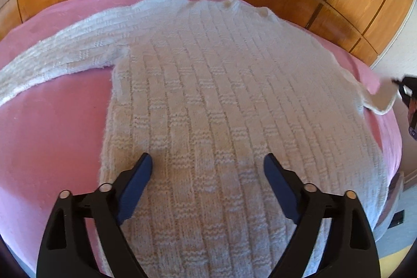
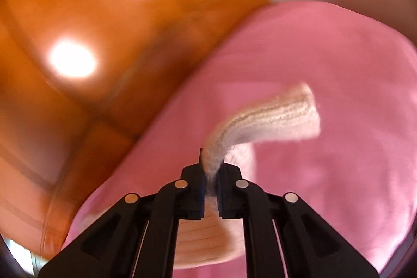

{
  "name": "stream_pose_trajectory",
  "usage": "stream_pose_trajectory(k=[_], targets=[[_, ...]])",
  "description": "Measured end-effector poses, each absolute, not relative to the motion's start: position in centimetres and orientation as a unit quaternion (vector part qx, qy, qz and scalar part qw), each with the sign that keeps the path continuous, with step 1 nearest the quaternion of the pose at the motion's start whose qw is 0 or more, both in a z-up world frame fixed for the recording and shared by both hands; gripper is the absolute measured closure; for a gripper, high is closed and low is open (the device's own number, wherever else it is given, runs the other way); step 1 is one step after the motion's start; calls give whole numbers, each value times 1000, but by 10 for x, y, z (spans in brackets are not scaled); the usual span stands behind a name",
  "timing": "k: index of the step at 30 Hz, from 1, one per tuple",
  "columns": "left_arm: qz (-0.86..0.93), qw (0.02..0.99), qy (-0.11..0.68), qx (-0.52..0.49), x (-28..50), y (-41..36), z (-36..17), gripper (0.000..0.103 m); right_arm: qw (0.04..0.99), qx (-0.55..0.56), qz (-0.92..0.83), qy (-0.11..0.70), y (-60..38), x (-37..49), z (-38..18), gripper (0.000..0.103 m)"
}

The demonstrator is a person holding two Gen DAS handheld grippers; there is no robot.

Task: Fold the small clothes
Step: 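Grasp a sleeve cuff with the right gripper and fold it across the body, then grasp the other sleeve with the left gripper and lay it across the body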

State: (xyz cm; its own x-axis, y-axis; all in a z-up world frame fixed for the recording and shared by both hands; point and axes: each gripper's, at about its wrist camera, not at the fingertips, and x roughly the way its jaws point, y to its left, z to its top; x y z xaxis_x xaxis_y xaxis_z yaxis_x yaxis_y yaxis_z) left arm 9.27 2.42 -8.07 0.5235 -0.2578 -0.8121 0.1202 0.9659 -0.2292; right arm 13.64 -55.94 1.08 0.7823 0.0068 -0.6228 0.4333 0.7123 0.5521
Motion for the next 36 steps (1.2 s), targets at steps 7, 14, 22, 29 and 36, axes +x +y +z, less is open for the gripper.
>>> stream_pose_trajectory(k=[7, 14, 22, 29, 36], targets=[[-110, 872, 468, -90, 89, 26, -74, 4, 897, 286, 35, 335, -410, 207, 37, 97], [-111, 879, 443, -139, 87, 46, -65, 4, 882, 184, 181, 394, -235, 239, 19, 97], [-122, 883, 421, -168, 98, 60, -52, 4, 871, 132, 224, 416, -181, 240, -10, 35], [-131, 864, 446, -193, 141, 52, -51, 4, 871, 173, 180, 424, -250, 181, -30, 32], [-142, 826, 499, -220, 203, 25, -74, 28, 860, 170, 147, 459, -292, 116, -78, 19]])
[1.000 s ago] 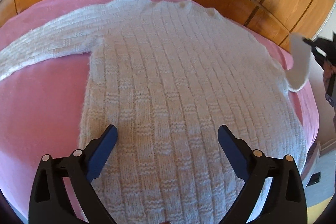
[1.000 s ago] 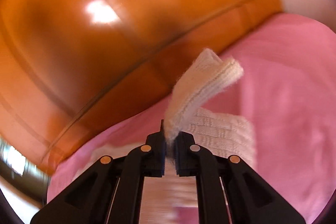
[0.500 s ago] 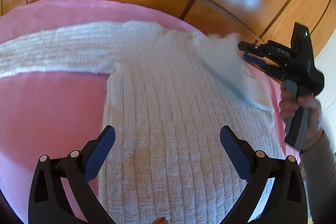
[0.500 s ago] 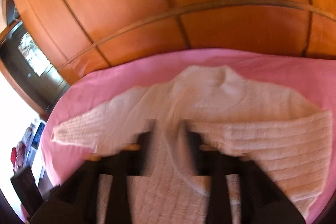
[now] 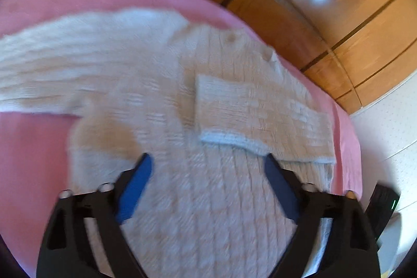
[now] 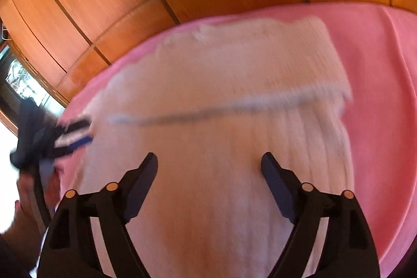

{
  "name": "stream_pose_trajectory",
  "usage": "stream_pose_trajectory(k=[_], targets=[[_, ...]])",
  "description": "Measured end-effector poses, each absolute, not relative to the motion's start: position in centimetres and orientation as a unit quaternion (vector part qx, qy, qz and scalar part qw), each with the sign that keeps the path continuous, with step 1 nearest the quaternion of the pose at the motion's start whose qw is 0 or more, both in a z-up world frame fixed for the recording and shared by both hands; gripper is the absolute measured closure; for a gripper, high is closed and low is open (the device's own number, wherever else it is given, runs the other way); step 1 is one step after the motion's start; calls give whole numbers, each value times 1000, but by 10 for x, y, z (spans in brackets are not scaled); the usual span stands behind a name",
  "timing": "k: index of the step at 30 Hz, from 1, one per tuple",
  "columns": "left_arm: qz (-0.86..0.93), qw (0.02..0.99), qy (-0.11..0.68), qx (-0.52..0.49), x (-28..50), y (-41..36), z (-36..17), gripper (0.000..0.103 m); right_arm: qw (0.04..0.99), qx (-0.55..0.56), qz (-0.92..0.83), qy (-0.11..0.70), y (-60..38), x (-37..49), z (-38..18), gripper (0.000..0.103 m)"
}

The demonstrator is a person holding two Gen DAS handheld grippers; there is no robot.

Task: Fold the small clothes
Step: 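Grasp the other sleeve with the left gripper and lay it across the body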

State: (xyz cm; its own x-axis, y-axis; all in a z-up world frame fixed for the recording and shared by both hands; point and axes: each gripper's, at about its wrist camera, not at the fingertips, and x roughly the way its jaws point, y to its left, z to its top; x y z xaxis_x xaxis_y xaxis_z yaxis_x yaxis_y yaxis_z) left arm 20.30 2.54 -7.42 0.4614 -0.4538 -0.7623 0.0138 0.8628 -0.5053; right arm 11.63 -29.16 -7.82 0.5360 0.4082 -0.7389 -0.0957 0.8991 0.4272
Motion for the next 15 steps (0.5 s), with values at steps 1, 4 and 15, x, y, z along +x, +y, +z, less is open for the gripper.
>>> stream_pose_trajectory(k=[1, 4, 15], targets=[[-146, 821, 506, -221, 209, 22, -78, 35, 860, 174, 145, 457, -294, 112, -82, 17], [-146, 823, 507, -211, 227, 9, -86, 38, 857, 225, 154, 438, -307, 102, -90, 10], [-186, 887, 391, -159, 244, 1, -15, 95, 881, 226, 137, 393, -327, 133, -41, 3]])
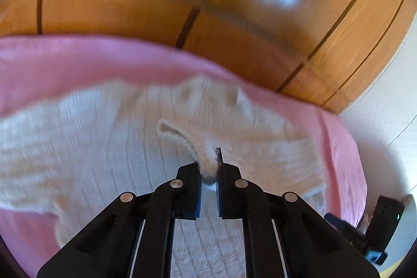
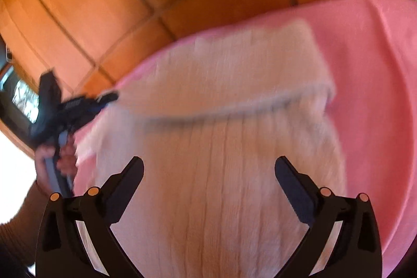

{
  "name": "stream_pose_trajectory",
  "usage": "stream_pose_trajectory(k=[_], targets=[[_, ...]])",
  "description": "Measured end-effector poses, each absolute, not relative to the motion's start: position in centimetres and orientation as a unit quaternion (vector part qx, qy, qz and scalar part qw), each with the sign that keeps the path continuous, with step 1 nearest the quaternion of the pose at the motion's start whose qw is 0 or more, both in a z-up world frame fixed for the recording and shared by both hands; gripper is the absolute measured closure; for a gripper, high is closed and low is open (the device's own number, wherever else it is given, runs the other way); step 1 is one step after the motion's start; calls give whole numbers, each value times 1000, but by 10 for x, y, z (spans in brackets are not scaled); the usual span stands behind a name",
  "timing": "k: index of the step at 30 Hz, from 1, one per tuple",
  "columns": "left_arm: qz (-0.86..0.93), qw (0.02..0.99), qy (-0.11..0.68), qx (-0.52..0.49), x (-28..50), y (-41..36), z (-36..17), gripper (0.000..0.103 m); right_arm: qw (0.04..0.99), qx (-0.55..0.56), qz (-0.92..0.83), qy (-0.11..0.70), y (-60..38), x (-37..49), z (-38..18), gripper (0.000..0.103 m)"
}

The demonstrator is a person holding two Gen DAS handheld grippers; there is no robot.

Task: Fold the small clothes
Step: 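Grasp the other sleeve with the left gripper and lay it across the body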

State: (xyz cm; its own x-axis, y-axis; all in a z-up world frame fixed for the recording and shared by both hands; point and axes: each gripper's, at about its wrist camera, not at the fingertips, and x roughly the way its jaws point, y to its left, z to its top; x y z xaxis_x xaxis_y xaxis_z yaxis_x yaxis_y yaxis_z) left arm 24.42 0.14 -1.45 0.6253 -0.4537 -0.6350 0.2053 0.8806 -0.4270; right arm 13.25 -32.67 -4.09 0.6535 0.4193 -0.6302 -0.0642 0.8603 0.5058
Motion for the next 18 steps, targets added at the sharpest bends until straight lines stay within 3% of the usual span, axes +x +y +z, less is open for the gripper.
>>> stream_pose_trajectory(k=[7, 10, 14, 15, 17, 18], targets=[[-121, 885, 435, -116, 264, 8, -47, 95, 889, 199, 56, 408, -329, 211, -50, 5], [-78, 878, 463, -93, 274, 9, -76, 71, 879, 148, 11, 453, -313, 231, -81, 5], [-80, 883, 453, -95, 268, 18, -82, 68, 892, 77, -19, 444, -295, 226, -87, 3], [-75, 883, 453, -95, 264, 22, -79, 62, 892, 73, -21, 445, -295, 225, -87, 2], [-64, 887, 445, -106, 252, 34, -71, 33, 891, 69, -24, 448, -294, 228, -90, 2], [-60, 888, 439, -121, 244, 44, -67, 32, 891, 66, -25, 449, -294, 228, -91, 2]])
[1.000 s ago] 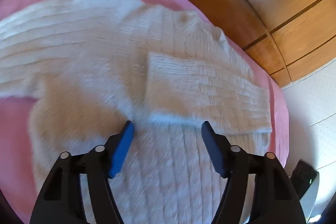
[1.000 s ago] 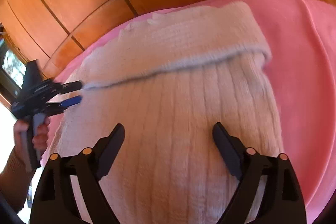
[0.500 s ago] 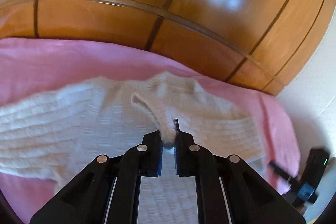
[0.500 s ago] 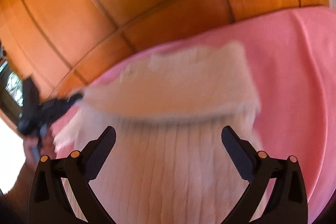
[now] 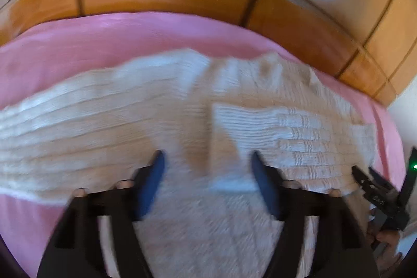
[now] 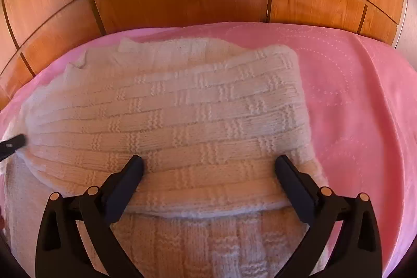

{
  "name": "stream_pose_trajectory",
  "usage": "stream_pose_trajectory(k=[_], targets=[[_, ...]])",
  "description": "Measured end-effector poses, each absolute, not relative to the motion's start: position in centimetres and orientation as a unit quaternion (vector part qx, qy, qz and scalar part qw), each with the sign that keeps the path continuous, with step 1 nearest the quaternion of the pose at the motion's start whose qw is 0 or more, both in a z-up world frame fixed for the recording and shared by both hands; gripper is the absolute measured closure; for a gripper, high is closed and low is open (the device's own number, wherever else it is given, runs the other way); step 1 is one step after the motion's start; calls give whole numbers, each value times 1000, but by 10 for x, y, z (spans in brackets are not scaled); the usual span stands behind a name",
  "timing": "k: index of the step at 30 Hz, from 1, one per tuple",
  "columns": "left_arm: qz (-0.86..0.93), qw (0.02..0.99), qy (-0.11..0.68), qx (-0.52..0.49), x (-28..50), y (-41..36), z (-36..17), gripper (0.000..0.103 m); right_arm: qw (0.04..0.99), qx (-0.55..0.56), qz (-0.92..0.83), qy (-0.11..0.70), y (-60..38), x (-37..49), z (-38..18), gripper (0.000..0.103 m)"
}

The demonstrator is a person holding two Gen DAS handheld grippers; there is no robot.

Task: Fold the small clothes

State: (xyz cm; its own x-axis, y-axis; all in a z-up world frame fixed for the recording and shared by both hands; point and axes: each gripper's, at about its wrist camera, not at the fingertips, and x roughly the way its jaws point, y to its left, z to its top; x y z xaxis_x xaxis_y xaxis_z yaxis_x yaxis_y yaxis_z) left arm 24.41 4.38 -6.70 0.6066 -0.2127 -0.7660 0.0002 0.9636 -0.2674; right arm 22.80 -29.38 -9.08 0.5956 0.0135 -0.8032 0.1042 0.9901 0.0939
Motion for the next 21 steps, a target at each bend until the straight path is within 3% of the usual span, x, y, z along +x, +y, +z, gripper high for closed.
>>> stream_pose_trajectory(k=[5, 16, 18, 21], targets=[[-42, 863, 432, -257, 194, 129, -64, 36, 892, 64, -26, 447, -293, 224, -93, 2], [184, 795, 315, -484, 59, 363, -85, 36, 893, 62, -27, 445, -287, 224, -92, 2], [197, 781, 299, -511, 51, 386, -90, 46, 893, 59, -29, 445, -285, 225, -91, 2], [212, 763, 277, -545, 51, 407, -98, 47, 893, 56, -31, 445, -284, 225, -92, 2]])
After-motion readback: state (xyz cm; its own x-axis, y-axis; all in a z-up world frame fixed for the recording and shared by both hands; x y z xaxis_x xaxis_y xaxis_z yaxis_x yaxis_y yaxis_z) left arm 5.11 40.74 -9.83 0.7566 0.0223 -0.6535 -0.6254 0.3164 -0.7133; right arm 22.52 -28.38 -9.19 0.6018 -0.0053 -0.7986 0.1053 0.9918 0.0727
